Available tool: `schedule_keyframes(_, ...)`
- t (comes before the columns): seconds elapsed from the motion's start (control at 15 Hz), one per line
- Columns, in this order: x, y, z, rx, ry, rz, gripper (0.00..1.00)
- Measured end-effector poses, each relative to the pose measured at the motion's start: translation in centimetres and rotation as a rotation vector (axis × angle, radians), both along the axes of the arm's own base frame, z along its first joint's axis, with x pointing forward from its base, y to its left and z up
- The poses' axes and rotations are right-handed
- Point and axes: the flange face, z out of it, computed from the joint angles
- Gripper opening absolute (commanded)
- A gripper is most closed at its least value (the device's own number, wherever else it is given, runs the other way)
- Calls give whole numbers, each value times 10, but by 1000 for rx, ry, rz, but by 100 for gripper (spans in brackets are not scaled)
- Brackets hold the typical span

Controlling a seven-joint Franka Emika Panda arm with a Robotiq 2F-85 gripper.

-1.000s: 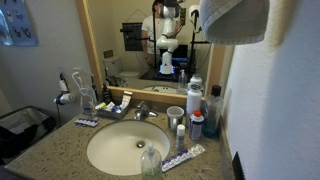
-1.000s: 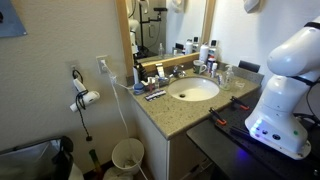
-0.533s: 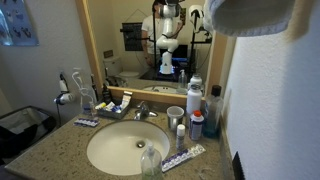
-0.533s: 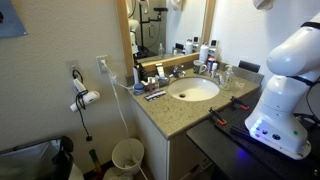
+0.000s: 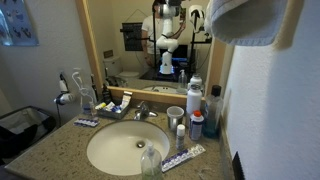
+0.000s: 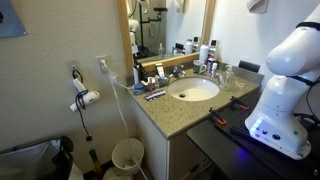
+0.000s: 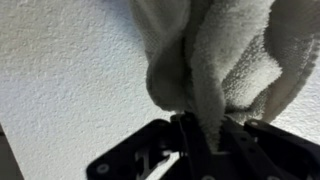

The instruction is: Pick up the towel from the hand basin, wipe the wall with it and put the towel back on the hand basin.

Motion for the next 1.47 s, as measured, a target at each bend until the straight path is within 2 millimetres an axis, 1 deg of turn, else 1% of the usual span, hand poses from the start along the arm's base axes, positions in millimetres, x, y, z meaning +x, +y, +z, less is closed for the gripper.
schedule_keyframes(0.13,7,-8,0,-6,-11,-14,4)
schedule_keyframes(0.53,20,-34,9,-27,-28,-66,4)
schedule_keyframes(0.93,36,-45,0,-34,-8,-84,4)
schedule_keyframes(1.27,34,-58,-8,-28,18,-109,4)
schedule_keyframes(1.47,33,-62,-11,-18,56,-115,4)
